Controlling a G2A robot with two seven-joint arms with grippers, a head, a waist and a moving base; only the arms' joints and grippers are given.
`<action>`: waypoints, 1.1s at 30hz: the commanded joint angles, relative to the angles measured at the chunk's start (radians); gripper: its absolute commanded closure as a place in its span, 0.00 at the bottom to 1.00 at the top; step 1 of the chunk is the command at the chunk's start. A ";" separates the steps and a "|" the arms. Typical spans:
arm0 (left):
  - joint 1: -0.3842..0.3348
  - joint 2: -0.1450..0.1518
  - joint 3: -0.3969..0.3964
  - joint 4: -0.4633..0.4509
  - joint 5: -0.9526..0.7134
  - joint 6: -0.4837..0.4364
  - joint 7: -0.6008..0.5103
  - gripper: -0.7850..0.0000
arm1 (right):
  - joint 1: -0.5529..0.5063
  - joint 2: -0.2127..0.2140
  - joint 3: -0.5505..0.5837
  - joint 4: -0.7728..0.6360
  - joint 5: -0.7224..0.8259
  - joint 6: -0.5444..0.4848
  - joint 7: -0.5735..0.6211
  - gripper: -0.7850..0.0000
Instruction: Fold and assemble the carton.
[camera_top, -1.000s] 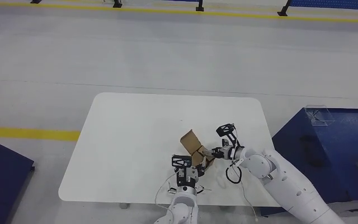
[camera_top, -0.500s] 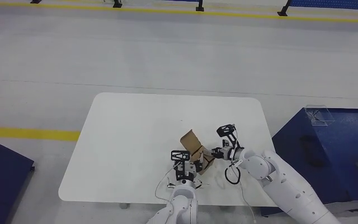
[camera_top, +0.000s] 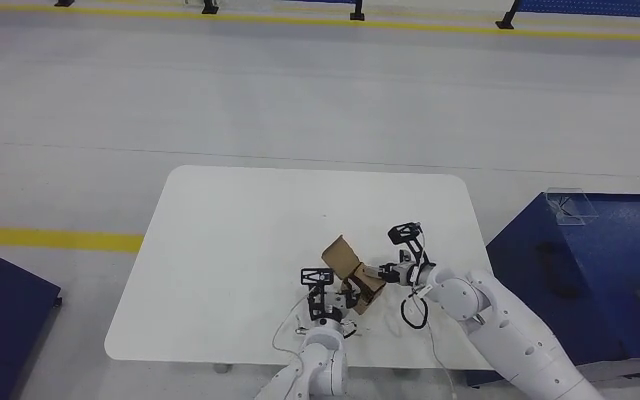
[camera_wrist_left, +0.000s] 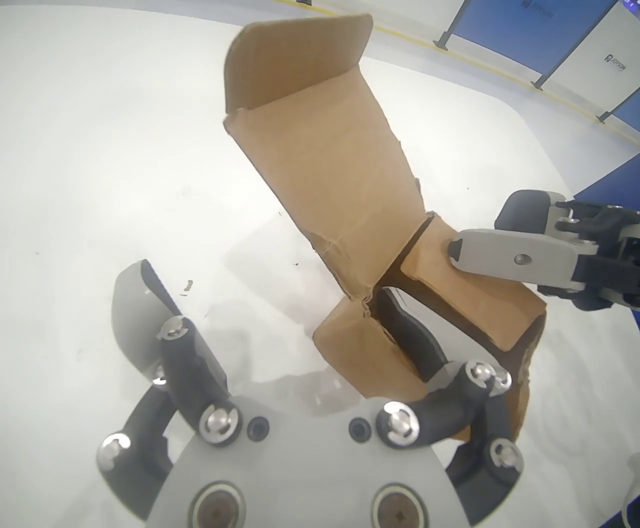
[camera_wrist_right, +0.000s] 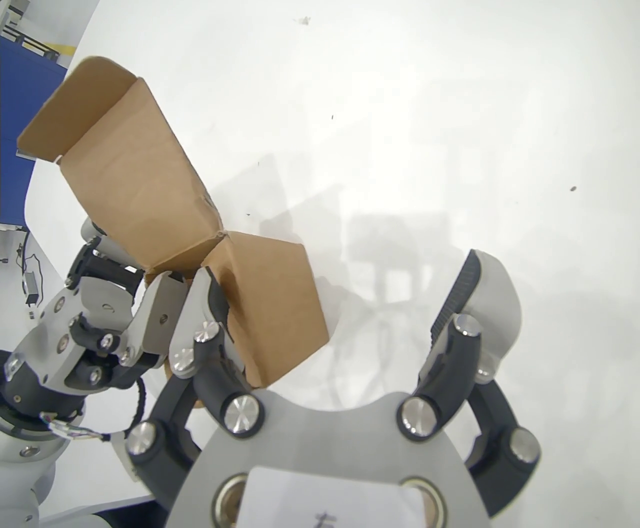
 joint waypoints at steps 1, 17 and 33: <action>0.016 0.005 -0.013 -0.028 0.000 -0.035 0.008 0.00 | -0.004 -0.001 0.007 -0.008 0.002 0.003 -0.008 0.00; -0.039 0.034 -0.195 -0.107 -0.277 -0.383 -0.206 0.03 | -0.153 0.034 0.238 -0.133 0.106 -0.002 -0.030 0.00; -0.065 0.037 -0.259 -0.047 -0.466 -0.495 -0.254 1.00 | -0.226 0.042 0.326 -0.175 0.124 0.018 0.036 0.00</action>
